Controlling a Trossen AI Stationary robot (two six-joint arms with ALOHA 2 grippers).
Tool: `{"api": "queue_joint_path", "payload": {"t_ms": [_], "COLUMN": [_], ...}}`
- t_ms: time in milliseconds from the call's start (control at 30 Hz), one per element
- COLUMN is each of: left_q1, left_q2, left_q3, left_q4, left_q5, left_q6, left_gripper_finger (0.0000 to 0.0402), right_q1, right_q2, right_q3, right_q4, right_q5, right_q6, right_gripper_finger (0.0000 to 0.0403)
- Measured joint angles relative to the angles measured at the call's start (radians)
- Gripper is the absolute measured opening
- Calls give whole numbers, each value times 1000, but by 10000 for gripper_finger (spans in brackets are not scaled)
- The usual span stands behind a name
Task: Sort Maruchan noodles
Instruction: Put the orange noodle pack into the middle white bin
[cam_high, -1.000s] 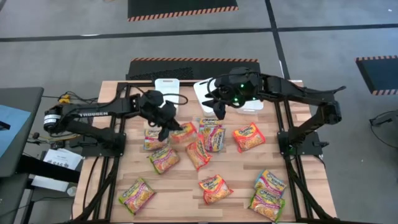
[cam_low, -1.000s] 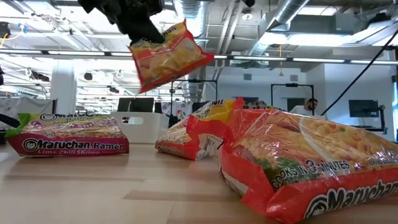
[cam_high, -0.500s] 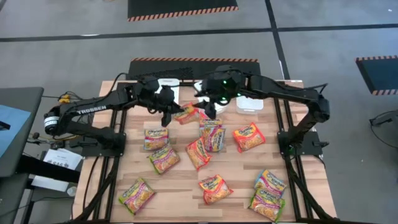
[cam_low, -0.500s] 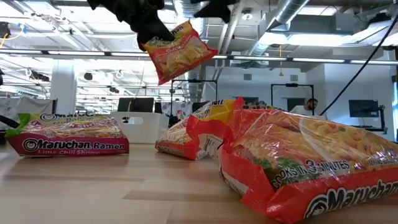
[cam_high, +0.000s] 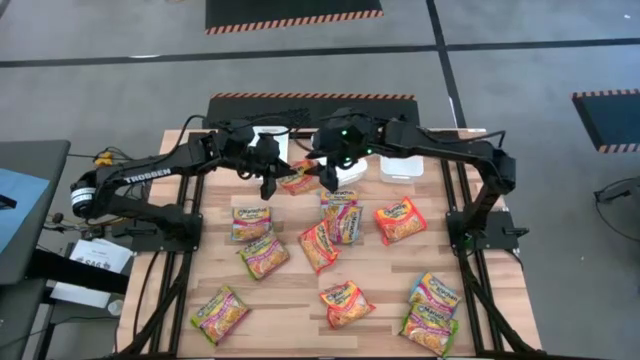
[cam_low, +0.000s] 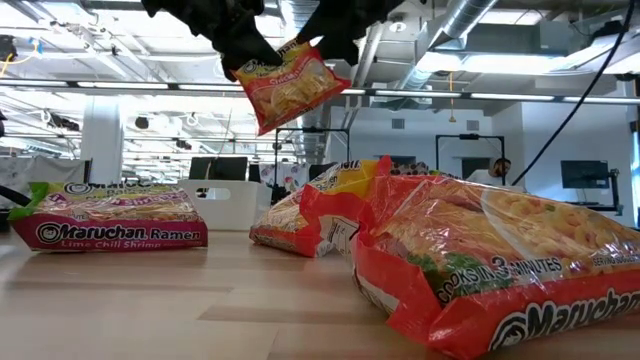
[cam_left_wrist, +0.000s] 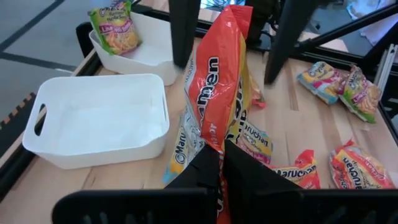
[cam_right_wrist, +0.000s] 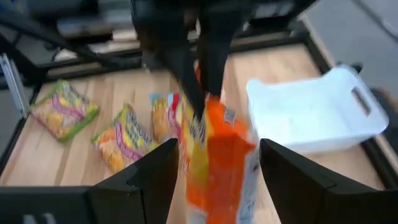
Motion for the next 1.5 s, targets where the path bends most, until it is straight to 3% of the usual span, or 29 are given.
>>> {"api": "queue_joint_path", "payload": {"t_ms": [200, 333, 767, 933, 1167, 1333, 1500], "left_q1": [0, 0, 0, 2, 28, 59, 104], "left_q2": [0, 0, 1, 1, 1, -28, -64], "left_q3": [0, 0, 0, 0, 0, 3, 3], "left_q4": [0, 4, 30, 36, 71, 128, 216], "left_q5": [1, 1, -36, -17, 77, 34, -22], "left_q6": [0, 0, 1, 0, -70, -89, -107], "left_gripper_finger": [0, 0, 4, 34, 111, 151, 162], "right_q1": [10, 11, 12, 12, 5, -29, -90], "right_q2": [31, 48, 61, 61, 61, 56, 43], "right_q3": [-1, 2, 1, 1, 1, -2, -1], "right_q4": [-12, 25, 15, 13, 6, -88, -145], "right_q5": [4, 5, 6, 6, 3, 4, 6], "right_q6": [18, 49, 89, 99, 105, 84, 31], "right_gripper_finger": [248, 226, 18, 17, 12, 11, 12]}}
